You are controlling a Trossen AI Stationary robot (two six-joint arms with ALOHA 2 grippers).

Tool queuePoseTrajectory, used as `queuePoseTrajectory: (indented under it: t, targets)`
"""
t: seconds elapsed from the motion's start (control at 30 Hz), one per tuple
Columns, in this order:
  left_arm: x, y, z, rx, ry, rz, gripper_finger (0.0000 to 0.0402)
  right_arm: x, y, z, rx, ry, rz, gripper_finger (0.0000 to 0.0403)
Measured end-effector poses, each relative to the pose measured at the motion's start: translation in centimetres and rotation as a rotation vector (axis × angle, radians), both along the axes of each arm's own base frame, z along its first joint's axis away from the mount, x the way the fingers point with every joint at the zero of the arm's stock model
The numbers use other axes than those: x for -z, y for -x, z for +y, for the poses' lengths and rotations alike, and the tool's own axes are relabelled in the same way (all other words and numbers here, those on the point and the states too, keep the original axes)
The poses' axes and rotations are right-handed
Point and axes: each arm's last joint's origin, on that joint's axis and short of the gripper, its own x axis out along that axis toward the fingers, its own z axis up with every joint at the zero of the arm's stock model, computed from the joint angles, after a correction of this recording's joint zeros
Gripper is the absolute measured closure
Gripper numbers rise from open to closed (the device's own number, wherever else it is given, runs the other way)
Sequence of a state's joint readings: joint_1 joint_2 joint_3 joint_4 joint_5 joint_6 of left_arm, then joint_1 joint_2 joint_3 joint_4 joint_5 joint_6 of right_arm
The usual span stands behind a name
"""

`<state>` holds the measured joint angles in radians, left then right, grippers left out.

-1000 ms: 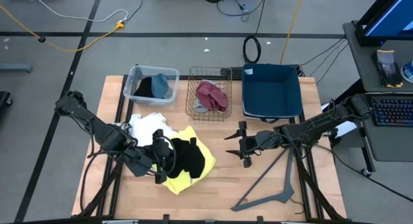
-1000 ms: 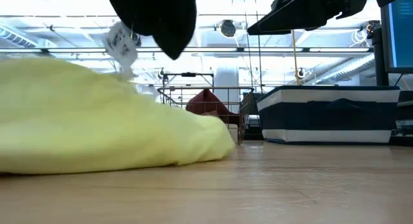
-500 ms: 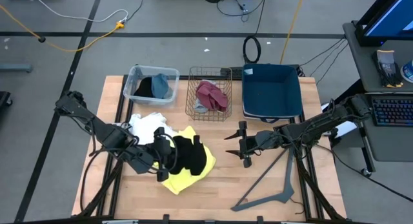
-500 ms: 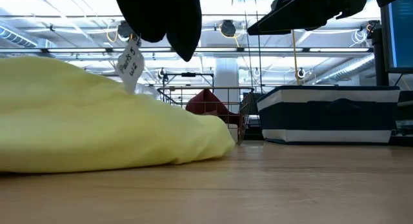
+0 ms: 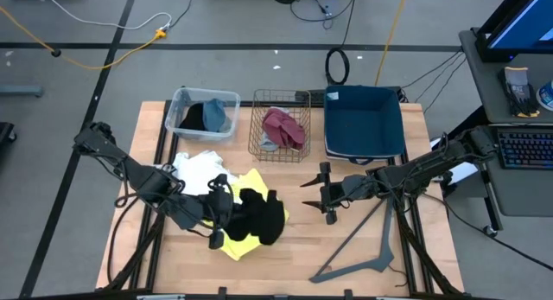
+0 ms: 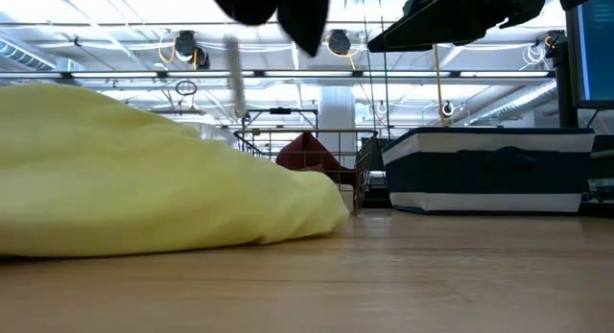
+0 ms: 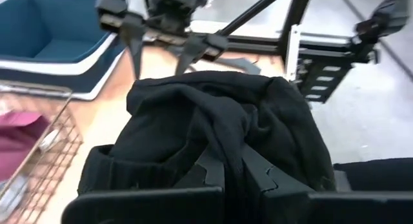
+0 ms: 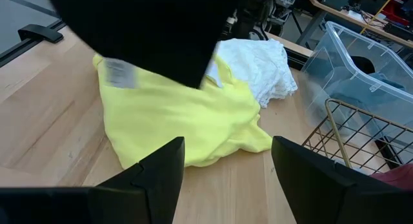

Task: Pick & Place Cloths
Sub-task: Put the black boxer into the gold wire basket

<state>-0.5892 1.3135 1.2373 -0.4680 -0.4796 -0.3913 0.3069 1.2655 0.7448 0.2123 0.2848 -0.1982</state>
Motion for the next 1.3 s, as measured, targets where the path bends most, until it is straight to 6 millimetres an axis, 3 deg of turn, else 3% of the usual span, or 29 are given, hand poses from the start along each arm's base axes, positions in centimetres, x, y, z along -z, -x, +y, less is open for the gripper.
queuePoseTrajectory:
  t: [0.27,0.53,0.83,1.13,1.3]
  targets:
    - [-0.1,-0.8,-0.5,0.053,0.032,-0.036,0.0399,0.0,0.0,0.0,0.000,0.000,0.000,0.0175]
    - [2.2,-3.1,-0.9,0.073,0.001,0.030,0.0400,0.0,0.0,0.0,0.000,0.004,0.000,0.0175]
    - [4.0,-6.3,1.7,0.051,-0.008,0.077,0.0401,-1.0,-0.4,0.1,0.005,-0.052,-0.108,0.0175]
    - [3.6,-7.5,4.2,0.059,-0.020,0.038,0.0401,-2.1,-0.6,0.2,0.063,-0.316,-0.217,0.0176]
    - [3.7,-7.8,5.3,0.029,-0.031,0.047,0.0401,-2.5,-0.6,0.2,0.058,-0.331,-0.254,0.0177]
